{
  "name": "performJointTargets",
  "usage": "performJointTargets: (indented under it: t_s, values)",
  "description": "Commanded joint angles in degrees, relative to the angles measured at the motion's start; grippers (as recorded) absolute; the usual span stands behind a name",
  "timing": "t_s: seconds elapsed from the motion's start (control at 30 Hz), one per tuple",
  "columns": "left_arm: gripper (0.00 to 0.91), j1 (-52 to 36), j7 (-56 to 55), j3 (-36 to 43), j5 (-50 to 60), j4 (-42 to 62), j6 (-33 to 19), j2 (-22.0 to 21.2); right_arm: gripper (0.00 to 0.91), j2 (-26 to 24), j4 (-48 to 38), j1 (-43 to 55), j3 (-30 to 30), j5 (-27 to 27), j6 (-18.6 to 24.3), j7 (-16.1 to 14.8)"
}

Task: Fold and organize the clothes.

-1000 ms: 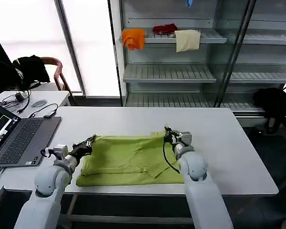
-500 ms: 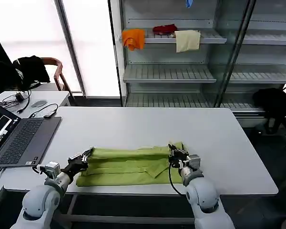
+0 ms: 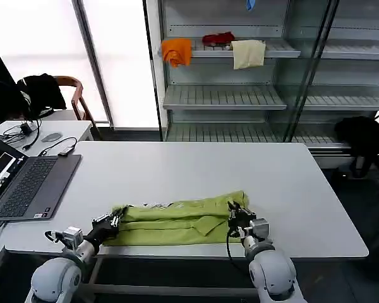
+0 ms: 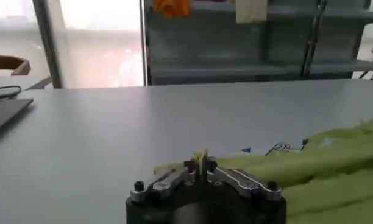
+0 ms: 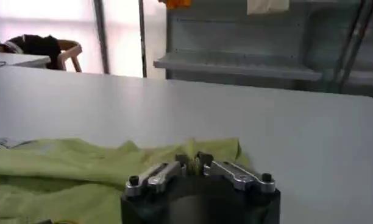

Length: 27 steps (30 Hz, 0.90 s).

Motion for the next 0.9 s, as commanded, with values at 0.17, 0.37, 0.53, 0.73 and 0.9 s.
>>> performJointTargets:
  t_s: [0.17,0.37,0.53,0.73,0.9]
  values:
    - [0.907,1.11,-2.14,-1.15,0.18,-0.99,-0.41,-0.62,0.907,-0.81,-0.92,-1.49,2.47,-10.23,4.08,0.15]
    - [0.907,3.42,-8.67,-1.65,-0.91,-2.98,-1.9,-2.83,0.907,-2.0,1.87,-1.14,5.54,0.96,4.32,-0.56]
    - [0.907,6.72,-14.79,-0.8,-0.68,-3.65,-5.04,-6.23,0.907,-3.38,4.58,2.02,8.35,16.56,1.74,-0.9]
    - [0.907,8.15,-18.2,0.21,-0.15,-4.02,-7.39,-8.8,0.907,-5.08,4.84,5.35,6.98,18.1,-0.75,-1.03]
    - [0.655,8.23,-19.06,0.45,-0.25,-3.42,-8.34,-9.37,0.907,-6.9,4.3,6.91,5.29,18.13,-1.24,-0.94]
